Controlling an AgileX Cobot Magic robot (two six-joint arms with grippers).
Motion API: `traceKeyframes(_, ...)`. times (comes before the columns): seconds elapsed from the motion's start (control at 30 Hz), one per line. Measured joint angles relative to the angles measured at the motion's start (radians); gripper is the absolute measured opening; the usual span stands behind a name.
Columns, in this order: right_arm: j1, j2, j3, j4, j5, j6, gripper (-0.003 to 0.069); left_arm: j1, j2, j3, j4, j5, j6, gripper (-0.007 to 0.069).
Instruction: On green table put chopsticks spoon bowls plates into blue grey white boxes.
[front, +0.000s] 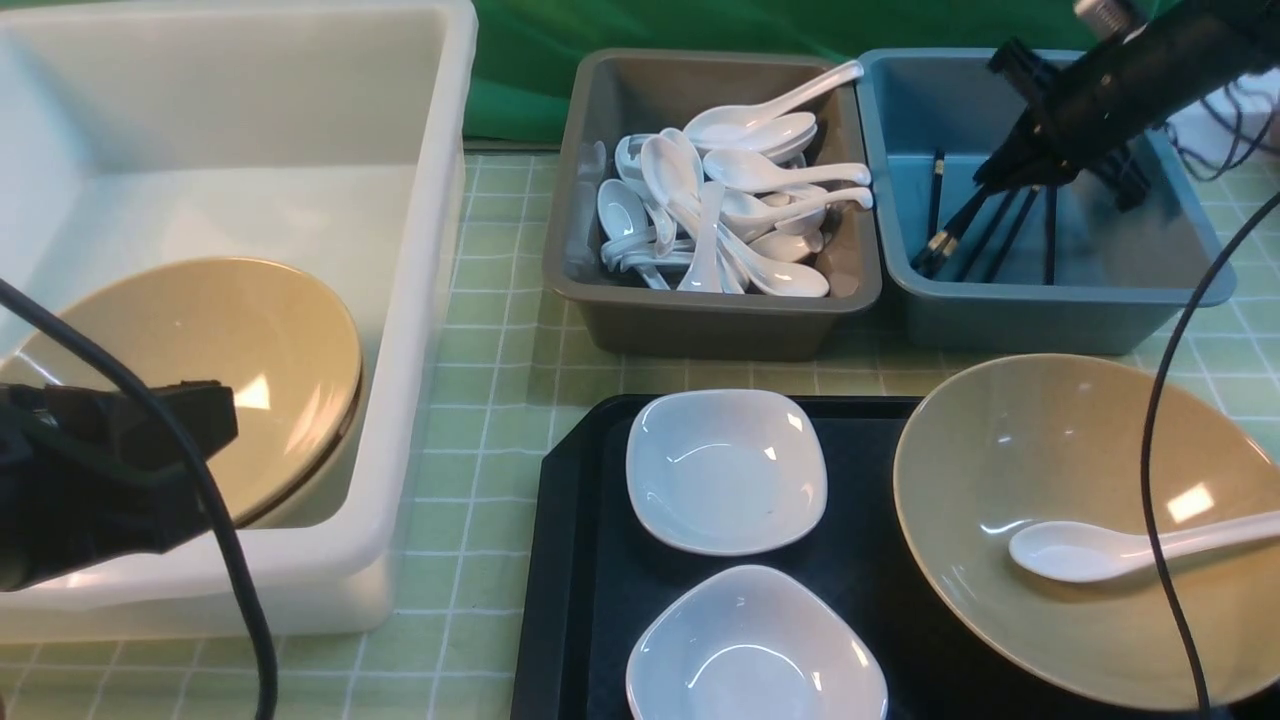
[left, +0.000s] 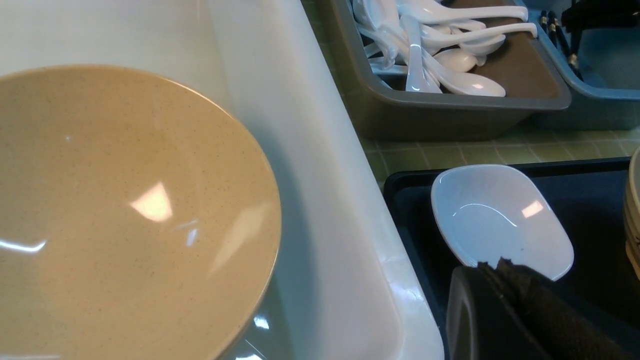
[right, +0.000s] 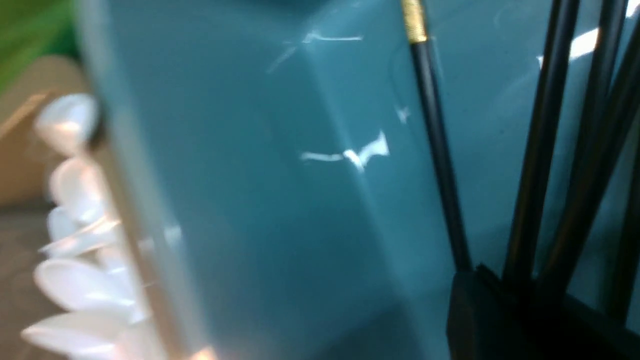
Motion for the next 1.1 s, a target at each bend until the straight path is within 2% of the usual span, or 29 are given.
traceKeyframes(0.23, 0.005, 0.037, -0.002, -0.044, -0.004, -0.014, 0.0070, 0.000, 0.000, 0.000, 0.000, -0.032, 0.000, -0.0002)
traceKeyframes(0.4, 0.012, 0.038, -0.004, -0.092, 0.016, -0.019, 0.0105, 0.000, 0.000, 0.000, 0.000, -0.101, 0.000, -0.0002)
traceKeyframes(0.5, 0.012, 0.038, -0.004, -0.097, 0.033, -0.021, 0.0147, 0.000, 0.000, 0.000, 0.000, -0.121, 0.000, -0.0002)
traceKeyframes(0.63, 0.012, 0.038, -0.004, -0.106, 0.065, -0.021, 0.0264, 0.000, -0.001, 0.000, -0.009, -0.131, 0.000, -0.0002)
traceKeyframes(0.73, 0.012, 0.038, -0.004, -0.112, 0.081, -0.023, 0.0314, 0.000, -0.012, 0.000, -0.035, -0.131, 0.002, -0.0002)
traceKeyframes(0.83, 0.012, 0.027, -0.004, -0.128, 0.098, -0.029, 0.0374, 0.000, -0.061, 0.000, -0.083, -0.129, 0.059, -0.0002)
traceKeyframes(0.97, 0.012, -0.014, -0.004, -0.151, 0.109, -0.029, 0.0388, 0.000, -0.103, -0.027, -0.118, -0.080, 0.146, -0.0002)
traceKeyframes(1.1, 0.012, -0.103, -0.005, -0.219, 0.166, -0.035, 0.0393, 0.000, -0.111, -0.115, -0.150, 0.064, 0.255, -0.0002)
